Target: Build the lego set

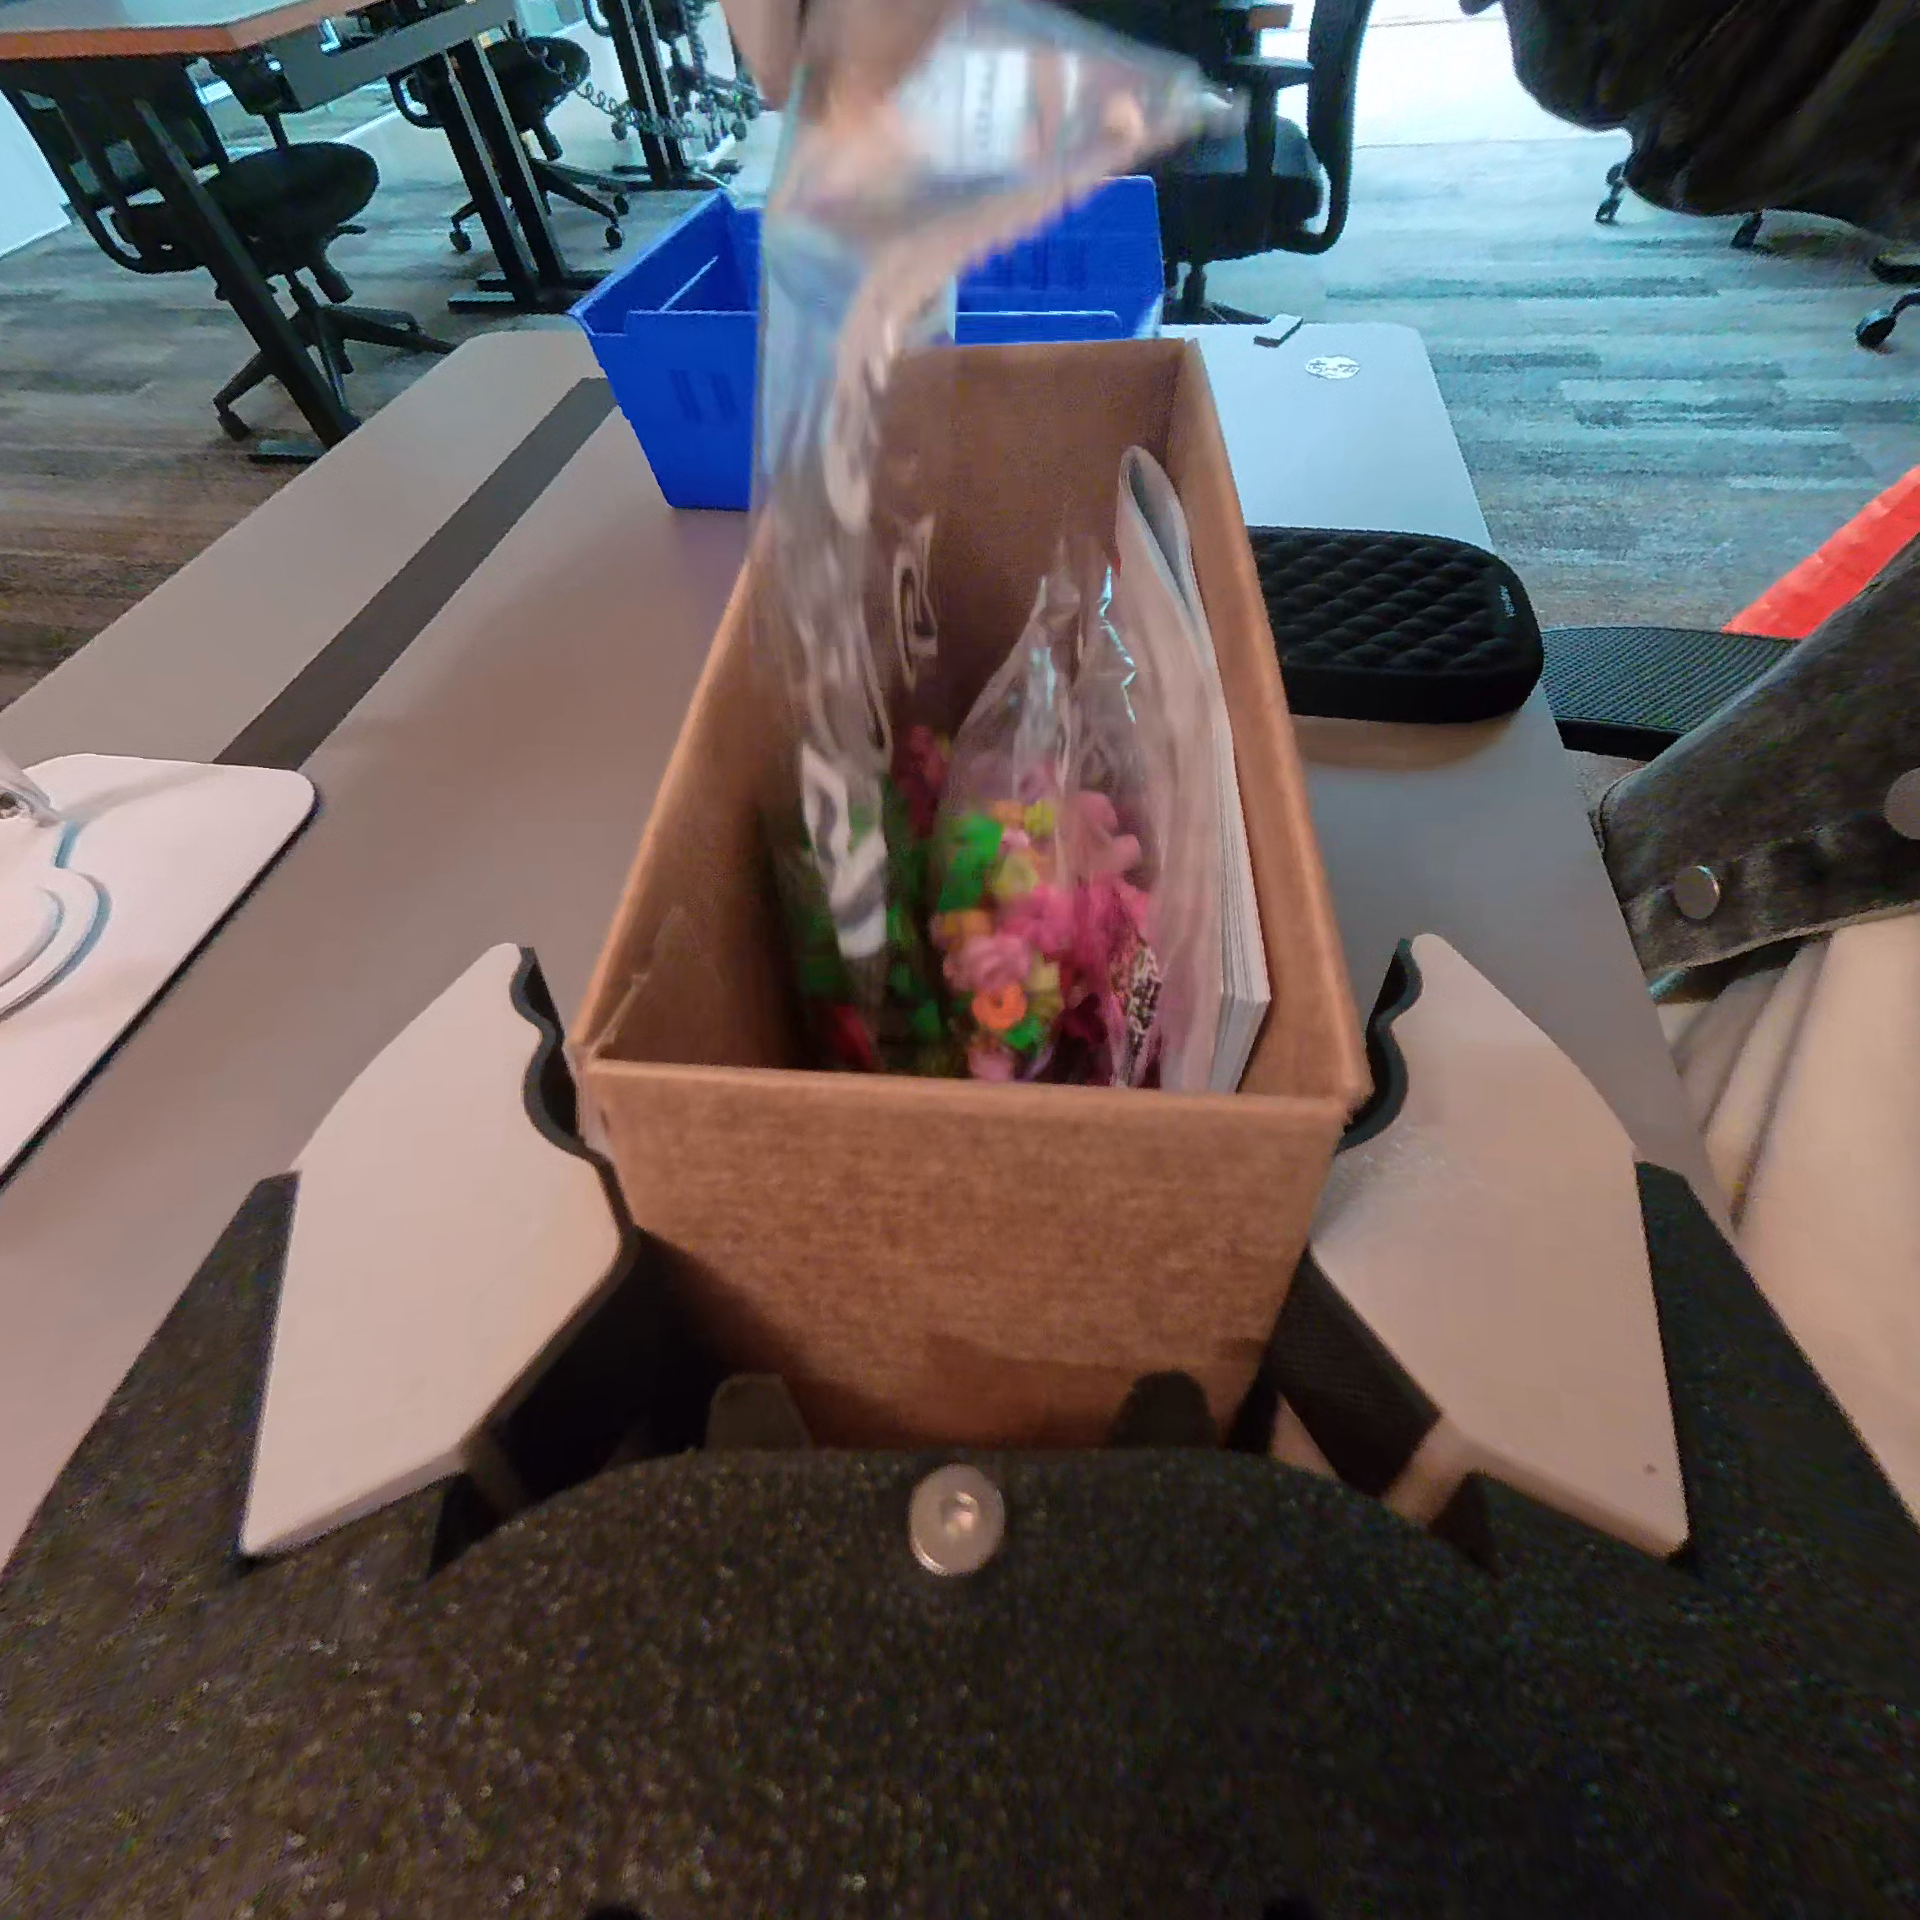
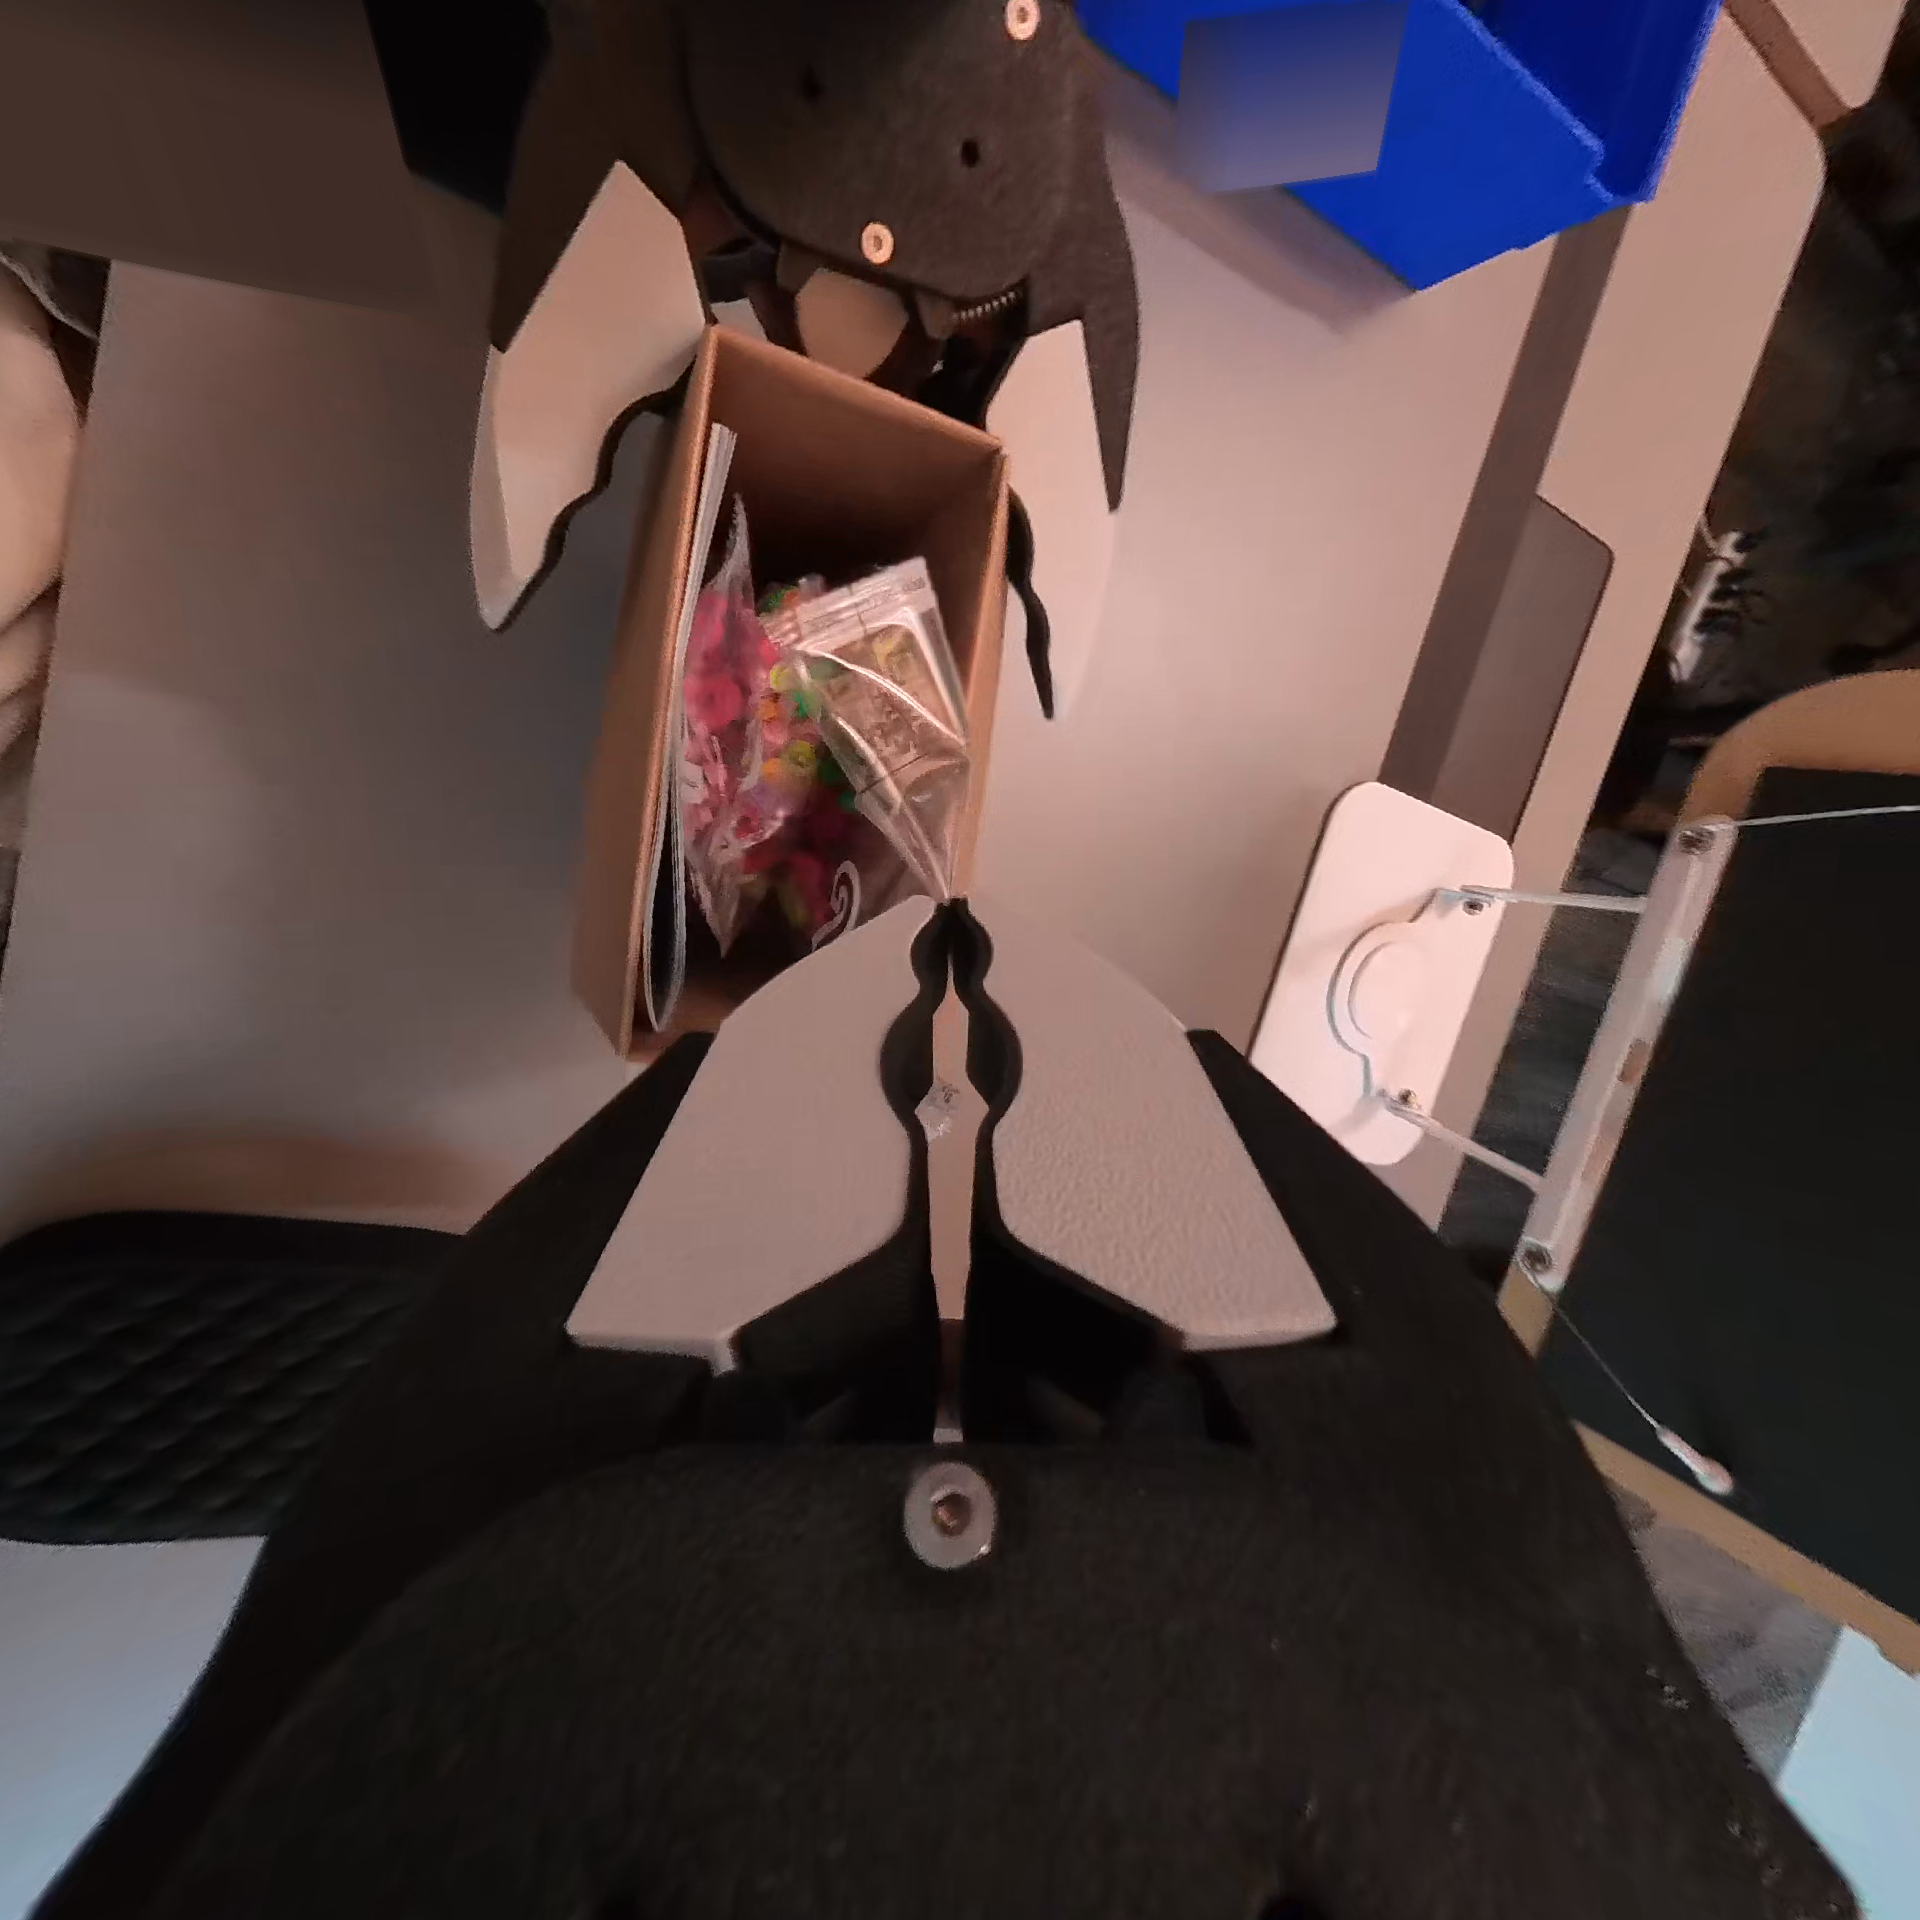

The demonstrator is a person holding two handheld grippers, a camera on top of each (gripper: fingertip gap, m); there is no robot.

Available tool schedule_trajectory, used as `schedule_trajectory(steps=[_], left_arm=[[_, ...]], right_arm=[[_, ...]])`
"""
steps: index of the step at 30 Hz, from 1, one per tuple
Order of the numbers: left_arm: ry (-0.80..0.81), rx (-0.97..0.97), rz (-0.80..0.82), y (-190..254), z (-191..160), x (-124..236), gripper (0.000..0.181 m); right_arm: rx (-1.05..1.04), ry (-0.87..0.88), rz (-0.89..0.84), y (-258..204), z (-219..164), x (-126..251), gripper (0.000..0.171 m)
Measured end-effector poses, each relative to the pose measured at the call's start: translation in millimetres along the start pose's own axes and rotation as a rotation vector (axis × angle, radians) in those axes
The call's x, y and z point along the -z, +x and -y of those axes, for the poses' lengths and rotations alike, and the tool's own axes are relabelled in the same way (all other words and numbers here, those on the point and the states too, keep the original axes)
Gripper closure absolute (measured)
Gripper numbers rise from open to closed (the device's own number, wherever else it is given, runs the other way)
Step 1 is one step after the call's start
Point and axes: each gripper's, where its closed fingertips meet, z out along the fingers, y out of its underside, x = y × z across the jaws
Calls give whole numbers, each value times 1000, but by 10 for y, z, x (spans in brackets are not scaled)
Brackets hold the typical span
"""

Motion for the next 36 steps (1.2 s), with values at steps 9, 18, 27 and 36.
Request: schedule_trajectory(steps=[9,18,27,36], left_arm=[[6,10,9,-28,-2,5,38],[4,16,32,-81,-20,46,38],[3,32,61,-172,-64,138,38],[-1,38,86,-218,-106,231,38]], right_arm=[[-13,23,-144,285,67,377,171],[-79,69,-323,581,47,981,171],[-153,41,-445,574,-229,1549,171],[-338,-151,-248,131,-1155,1182,171]])
